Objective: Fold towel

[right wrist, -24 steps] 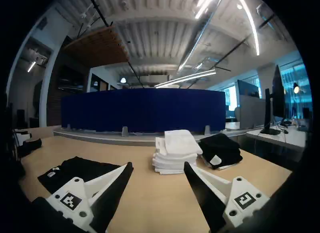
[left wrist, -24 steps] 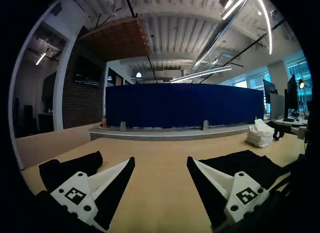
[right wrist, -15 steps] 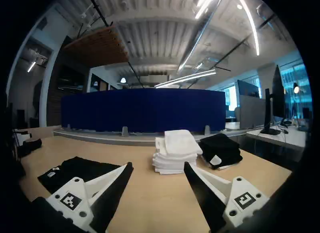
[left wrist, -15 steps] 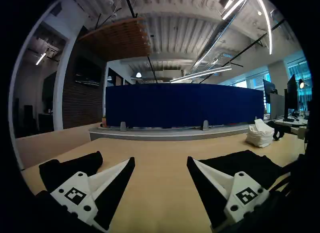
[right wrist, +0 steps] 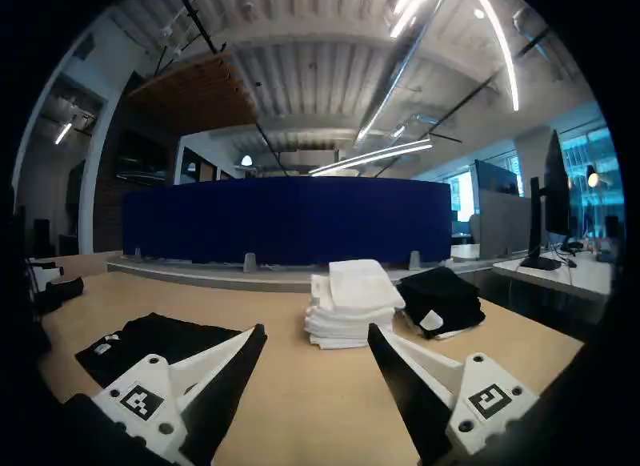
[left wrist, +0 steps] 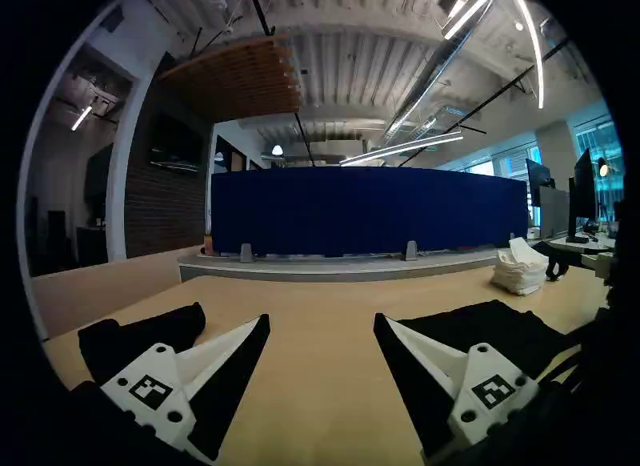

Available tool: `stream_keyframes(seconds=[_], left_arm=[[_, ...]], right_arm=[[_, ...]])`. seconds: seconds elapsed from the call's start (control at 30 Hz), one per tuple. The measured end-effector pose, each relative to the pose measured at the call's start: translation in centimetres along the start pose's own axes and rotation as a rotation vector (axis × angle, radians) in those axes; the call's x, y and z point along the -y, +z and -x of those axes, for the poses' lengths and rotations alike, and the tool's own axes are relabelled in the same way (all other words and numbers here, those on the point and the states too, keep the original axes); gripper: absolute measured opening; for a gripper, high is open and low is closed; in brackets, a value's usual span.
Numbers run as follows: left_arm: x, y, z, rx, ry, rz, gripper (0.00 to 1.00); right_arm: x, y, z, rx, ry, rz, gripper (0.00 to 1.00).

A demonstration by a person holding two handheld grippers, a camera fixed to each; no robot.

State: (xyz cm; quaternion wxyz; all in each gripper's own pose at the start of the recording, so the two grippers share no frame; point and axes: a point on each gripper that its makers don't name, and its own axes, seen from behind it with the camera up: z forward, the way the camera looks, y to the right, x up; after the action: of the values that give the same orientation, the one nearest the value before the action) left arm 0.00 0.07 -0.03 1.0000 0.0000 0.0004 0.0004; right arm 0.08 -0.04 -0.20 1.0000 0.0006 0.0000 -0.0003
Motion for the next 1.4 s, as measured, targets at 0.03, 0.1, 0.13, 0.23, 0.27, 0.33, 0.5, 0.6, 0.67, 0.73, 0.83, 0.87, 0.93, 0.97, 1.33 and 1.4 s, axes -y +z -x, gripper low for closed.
stream_keyframes(seconds=[0.03,0.1,0.13,0.23,0.27,0.33,0.5,0.6,0.67,0.73,0.83,0.87,0.93,0.97,1.33,1.4], left_arm=[[0.0,0.0,0.0,0.000,0.000,0.000,0.97],[0.0,0.0,0.0,0.001,-0.001,0.000,0.97],[0.0,0.0,0.0,0.001,-0.001,0.000,0.97],[0.0,0.0,0.0,0.001,-0.001,0.000,0.97],[0.0,0.0,0.0,0.001,0.000,-0.001,0.97],[0.0,-0.1,0.1,0.001,0.000,-0.002,0.97],[0.4,0.0,0.3,0.007,0.000,-0.014,0.97],[0.4,0.1,-0.1,0.013,0.005,-0.019,0.97],[0.4,0.2,-1.5,-0.004,0.007,-0.015,0.97],[0.5,0.2,-3.0,-0.013,0.005,-0.017,0.97],[0.7,0.3,-5.8,-0.019,-0.004,-0.021,0.97],[0.7,0.3,-7.0,-0.020,-0.008,-0.021,0.97],[0.7,0.2,-9.2,-0.022,-0.013,-0.017,0.97],[0.7,0.1,-10.4,-0.023,-0.016,-0.013,0.97],[0.2,-0.2,-20.5,-0.029,0.006,0.020,0.97],[0.2,-0.2,-21.4,-0.026,0.009,0.026,0.97]], right_arm=[[0.0,0.0,0.0,0.000,0.000,-0.002,1.00],[0.1,0.1,0.0,0.001,0.000,-0.005,1.00],[0.1,0.1,0.0,0.001,-0.001,-0.005,1.00],[0.1,0.1,-0.1,0.000,-0.001,-0.005,1.00],[0.1,0.1,-0.1,0.000,-0.001,-0.005,1.00],[0.1,0.1,-0.2,0.001,-0.001,-0.003,1.00],[0.1,0.2,0.3,0.016,-0.005,0.001,1.00],[0.4,0.3,-0.4,0.028,0.003,-0.005,1.00],[0.5,0.3,-2.2,0.005,0.013,-0.009,1.00],[0.5,0.2,-3.9,-0.010,0.018,-0.009,1.00],[0.5,0.0,-6.9,-0.021,0.013,-0.004,1.00],[0.4,-0.1,-8.1,-0.023,0.007,-0.001,1.00],[0.4,-0.3,-10.2,-0.024,-0.006,0.002,1.00],[0.4,-0.4,-11.3,-0.023,-0.014,0.003,1.00],[0.0,-1.3,-20.2,-0.015,-0.010,0.022,1.00],[0.0,-1.3,-20.8,-0.016,-0.004,0.018,1.00]])
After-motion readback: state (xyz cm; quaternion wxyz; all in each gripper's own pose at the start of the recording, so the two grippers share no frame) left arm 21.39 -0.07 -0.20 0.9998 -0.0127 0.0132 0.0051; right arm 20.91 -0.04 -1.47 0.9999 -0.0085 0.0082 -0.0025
